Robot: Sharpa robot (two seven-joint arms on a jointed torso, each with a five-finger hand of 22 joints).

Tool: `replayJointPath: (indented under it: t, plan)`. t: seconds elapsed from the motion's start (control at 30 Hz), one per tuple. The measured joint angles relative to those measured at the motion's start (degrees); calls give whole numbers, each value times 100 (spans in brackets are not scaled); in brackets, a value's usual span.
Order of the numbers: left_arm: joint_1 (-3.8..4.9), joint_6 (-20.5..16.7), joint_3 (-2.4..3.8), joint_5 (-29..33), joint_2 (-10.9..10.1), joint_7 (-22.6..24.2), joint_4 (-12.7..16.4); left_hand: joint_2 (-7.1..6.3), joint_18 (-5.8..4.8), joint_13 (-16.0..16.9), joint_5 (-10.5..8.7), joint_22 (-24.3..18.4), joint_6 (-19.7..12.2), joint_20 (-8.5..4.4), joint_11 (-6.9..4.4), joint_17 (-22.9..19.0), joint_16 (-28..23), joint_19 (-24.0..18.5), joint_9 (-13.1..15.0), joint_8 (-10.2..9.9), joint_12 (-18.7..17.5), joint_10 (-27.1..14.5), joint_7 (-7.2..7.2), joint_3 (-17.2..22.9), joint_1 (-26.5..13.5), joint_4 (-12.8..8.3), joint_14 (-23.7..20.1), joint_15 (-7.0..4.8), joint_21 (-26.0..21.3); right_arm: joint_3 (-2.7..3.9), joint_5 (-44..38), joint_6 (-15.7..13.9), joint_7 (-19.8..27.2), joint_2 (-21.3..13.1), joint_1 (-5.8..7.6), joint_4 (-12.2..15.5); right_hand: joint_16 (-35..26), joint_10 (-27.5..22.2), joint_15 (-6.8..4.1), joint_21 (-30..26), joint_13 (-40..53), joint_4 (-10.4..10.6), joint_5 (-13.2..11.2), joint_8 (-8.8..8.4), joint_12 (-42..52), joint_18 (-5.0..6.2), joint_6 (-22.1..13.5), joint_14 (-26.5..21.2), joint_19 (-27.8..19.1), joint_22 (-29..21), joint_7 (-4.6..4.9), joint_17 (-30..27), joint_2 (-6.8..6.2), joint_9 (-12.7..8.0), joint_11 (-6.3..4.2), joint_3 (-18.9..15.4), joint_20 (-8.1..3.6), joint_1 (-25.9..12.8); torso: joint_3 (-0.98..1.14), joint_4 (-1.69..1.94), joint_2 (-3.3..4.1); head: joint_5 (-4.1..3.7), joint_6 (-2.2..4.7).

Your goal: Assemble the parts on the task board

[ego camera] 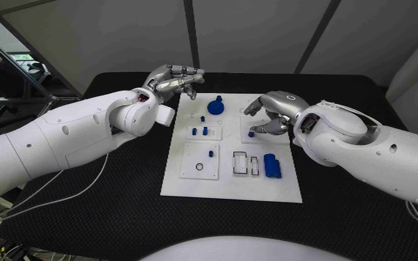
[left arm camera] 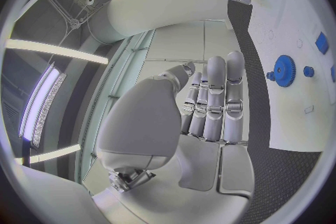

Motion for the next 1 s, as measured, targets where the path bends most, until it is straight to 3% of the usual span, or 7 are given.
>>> replayJointPath:
  t: [0.1, 0.3, 0.43, 0.53, 0.6, 0.8, 1.0]
  plan:
    - [0, 3, 0, 0, 0, -1, -2, 0, 0, 0, 0, -5, 0, 0, 0, 0, 0, 0, 0, 0, 22, 0, 0, 0, 0, 0, 0, 0, -22, 1, 6, 164, -48, 12, 11, -62, -34, -49, 0, -32, 0, 81, -35, 0, 94, 0, 0, 0, 0, -49, 0, -49, 65, 5, 8, -222, 0, 142, 3, 5, 4, -20, 5]
    - [0, 8, -1, 0, 6, -3, -8, 0, 0, 0, 0, -5, 0, 0, 0, 1, 0, 0, 0, 0, 22, 0, 0, 0, 0, 0, 0, 0, -22, 1, 16, 500, -104, 77, 16, -137, -130, -72, 0, -159, -1, 172, -58, 0, 155, -1, 5, 0, -93, -179, 5, -196, 110, 17, -9, -328, -11, 188, 3, 11, 4, -34, 12]
    - [0, 12, -1, 0, 9, -5, -13, 0, 0, 0, 0, -5, 0, 0, 0, 1, 0, 0, 0, 0, 22, 0, 0, 0, 0, 0, 0, 0, -22, 0, 39, 686, -123, 129, 17, -190, -133, -66, 0, -171, 13, 201, -57, 0, 269, -1, 87, 0, -93, -214, 87, -238, 202, 27, -16, -357, -12, 280, 3, 11, 5, -28, 1]
    - [0, 15, -1, 0, 9, -6, -15, 0, 0, 0, 0, -5, 0, 0, 0, 1, 0, 0, 1, 0, 22, 0, 0, 0, 0, 0, 0, 0, -22, -3, 56, 822, -136, 176, 17, -213, -155, 95, 0, -171, 27, 201, -57, 37, 396, -1, 175, 0, -78, -192, 168, -246, 271, 39, -83, -357, -27, 349, 5, 11, 8, -19, -10]
    - [0, 16, -1, 0, 9, -7, -14, 0, 0, 0, 0, -5, 0, 0, 0, 1, 0, 0, 1, 0, 22, 0, 0, 0, 0, 0, 0, 0, -22, -6, 67, 916, -148, 204, 17, -219, -155, 235, 0, -149, 33, 202, -57, 65, 470, -1, 274, 0, -28, -130, 165, -246, 314, 43, -102, -356, -77, 392, 6, 11, 8, -16, -14]
    - [0, 20, -1, 0, 9, -9, -6, 0, 0, 0, 0, -5, 0, 0, 0, 1, 0, 0, 1, 0, 22, 0, 0, 0, 0, 0, 0, 0, -22, -9, 76, 1092, -170, 247, 16, -236, -110, 666, -46, 70, 35, 232, -104, 101, 567, -1, 550, 2, 170, 133, 144, -89, 436, 59, -163, -102, -125, 513, 7, 10, 8, -14, -21]
    - [0, 24, -1, -1, 4, -11, -5, 0, 0, 0, 0, -4, 0, 0, 0, 2, 0, 0, 1, 0, 22, 0, 0, 0, 0, 0, 0, 0, -22, -9, 69, 1135, -178, 268, 16, -257, -17, 1000, -97, 225, 35, 260, -112, 133, 568, -1, 757, 13, 281, 336, 139, 69, 465, 59, -216, 161, -157, 542, 6, 9, 8, -9, -29]
